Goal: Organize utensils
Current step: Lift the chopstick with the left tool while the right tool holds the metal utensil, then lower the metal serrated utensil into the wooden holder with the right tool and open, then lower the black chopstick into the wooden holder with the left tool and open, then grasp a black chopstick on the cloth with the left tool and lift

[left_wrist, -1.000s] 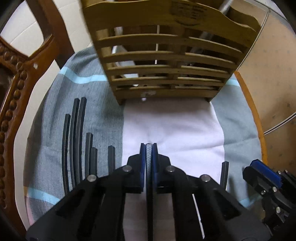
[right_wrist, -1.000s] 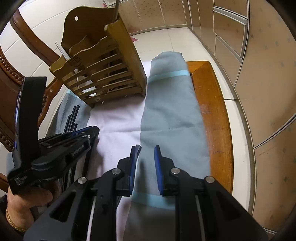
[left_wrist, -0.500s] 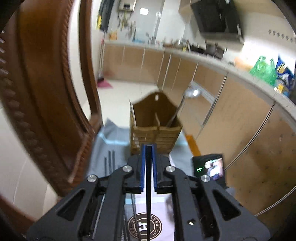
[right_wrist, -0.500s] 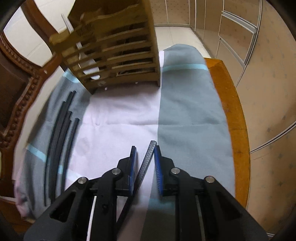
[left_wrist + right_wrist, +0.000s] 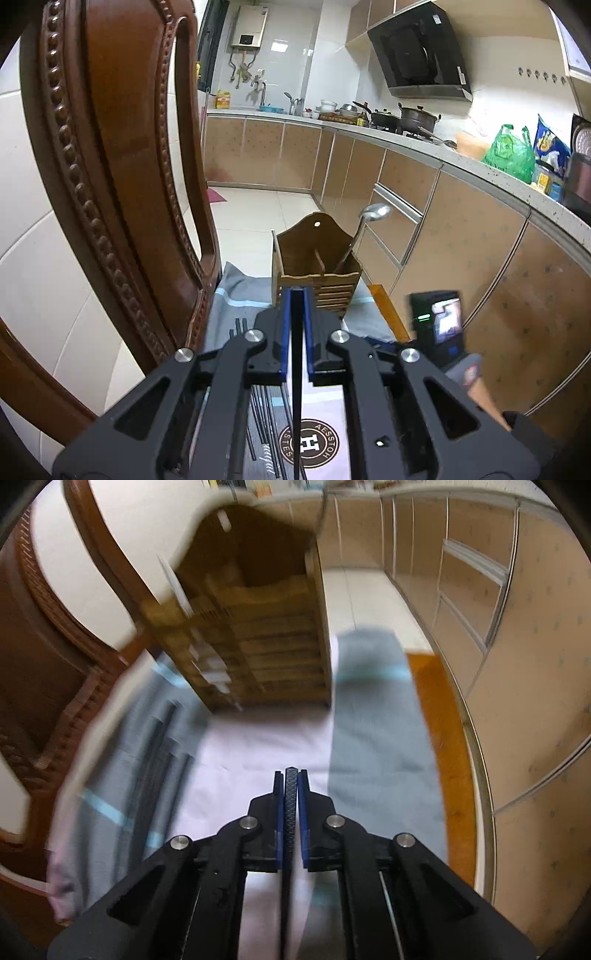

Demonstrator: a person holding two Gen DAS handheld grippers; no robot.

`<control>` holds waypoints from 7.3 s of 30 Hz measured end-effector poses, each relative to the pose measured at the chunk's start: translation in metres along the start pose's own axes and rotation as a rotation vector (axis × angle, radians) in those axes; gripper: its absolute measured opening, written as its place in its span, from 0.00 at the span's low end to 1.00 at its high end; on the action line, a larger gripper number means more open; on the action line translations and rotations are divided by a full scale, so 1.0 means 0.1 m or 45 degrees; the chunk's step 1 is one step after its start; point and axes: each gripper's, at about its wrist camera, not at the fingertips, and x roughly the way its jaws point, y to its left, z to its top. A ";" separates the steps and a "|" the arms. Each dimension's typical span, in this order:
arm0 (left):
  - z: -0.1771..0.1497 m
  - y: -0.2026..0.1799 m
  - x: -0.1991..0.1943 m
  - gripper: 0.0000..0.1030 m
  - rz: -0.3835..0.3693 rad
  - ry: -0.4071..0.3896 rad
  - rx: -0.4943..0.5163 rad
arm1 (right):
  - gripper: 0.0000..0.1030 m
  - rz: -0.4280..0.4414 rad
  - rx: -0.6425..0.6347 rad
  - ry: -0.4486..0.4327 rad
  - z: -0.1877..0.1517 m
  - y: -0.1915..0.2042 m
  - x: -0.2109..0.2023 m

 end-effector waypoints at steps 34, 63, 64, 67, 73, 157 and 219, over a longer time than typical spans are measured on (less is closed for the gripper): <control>0.04 -0.37 -0.34 0.06 -0.058 -0.075 0.054 | 0.07 0.011 -0.105 -0.523 -0.13 0.39 -2.28; 0.08 -0.09 -0.25 0.06 -0.089 -0.060 -0.016 | 0.07 -0.053 -0.167 -0.638 0.75 0.63 -2.28; 0.07 -0.07 -0.23 0.06 -0.093 -0.053 -0.023 | 0.07 -0.065 -0.166 -0.655 0.86 0.65 -2.28; 0.07 -0.01 -0.20 0.06 -0.091 -0.054 -0.034 | 0.07 -0.091 -0.154 -0.719 1.18 0.69 -2.24; 0.07 0.17 -0.18 0.06 -0.082 -0.054 -0.075 | 0.07 -0.141 -0.129 -0.753 1.64 0.70 -1.76; -1.33 -0.04 0.24 0.91 0.222 0.240 0.014 | 0.86 0.058 0.038 -0.270 -0.90 0.02 -1.17; -0.80 0.88 2.75 0.10 0.427 0.723 -0.126 | 0.86 0.188 0.184 -0.168 -0.69 -0.27 -0.77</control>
